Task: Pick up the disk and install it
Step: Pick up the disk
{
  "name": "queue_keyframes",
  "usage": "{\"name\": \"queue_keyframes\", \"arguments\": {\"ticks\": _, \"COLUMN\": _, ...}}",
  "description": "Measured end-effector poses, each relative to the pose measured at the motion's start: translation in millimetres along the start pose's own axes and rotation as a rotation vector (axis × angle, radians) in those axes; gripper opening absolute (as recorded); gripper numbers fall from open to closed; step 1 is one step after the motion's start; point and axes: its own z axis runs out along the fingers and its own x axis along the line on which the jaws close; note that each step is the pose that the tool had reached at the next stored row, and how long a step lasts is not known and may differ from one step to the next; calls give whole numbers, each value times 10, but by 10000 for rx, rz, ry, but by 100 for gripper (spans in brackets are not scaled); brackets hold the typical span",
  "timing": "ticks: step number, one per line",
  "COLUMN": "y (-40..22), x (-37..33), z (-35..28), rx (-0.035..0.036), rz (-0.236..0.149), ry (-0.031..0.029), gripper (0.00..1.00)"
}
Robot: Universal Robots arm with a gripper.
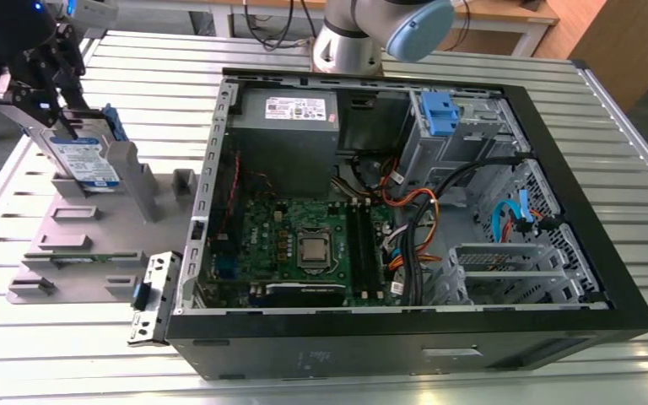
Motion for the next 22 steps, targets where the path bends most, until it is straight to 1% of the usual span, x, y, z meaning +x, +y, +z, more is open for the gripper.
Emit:
{"name": "queue_keyframes", "arguments": {"ticks": 2, "y": 1, "x": 0, "z": -1, "rx": -1, "rz": 0, "ry": 1, "gripper": 49}}
{"name": "queue_keyframes", "arguments": {"ticks": 3, "y": 1, "x": 0, "z": 0, "rx": 0, "rz": 0, "ry": 0, "gripper": 42}}
{"name": "queue_keyframes", "arguments": {"ticks": 16, "y": 2, "x": 12, "z": -1, "rx": 0, "rz": 1, "ry": 0, "gripper": 42}}
{"name": "queue_keyframes", "arguments": {"ticks": 22, "y": 2, "x": 12, "z": -14, "rx": 1, "rz": 0, "ry": 0, "gripper": 42}}
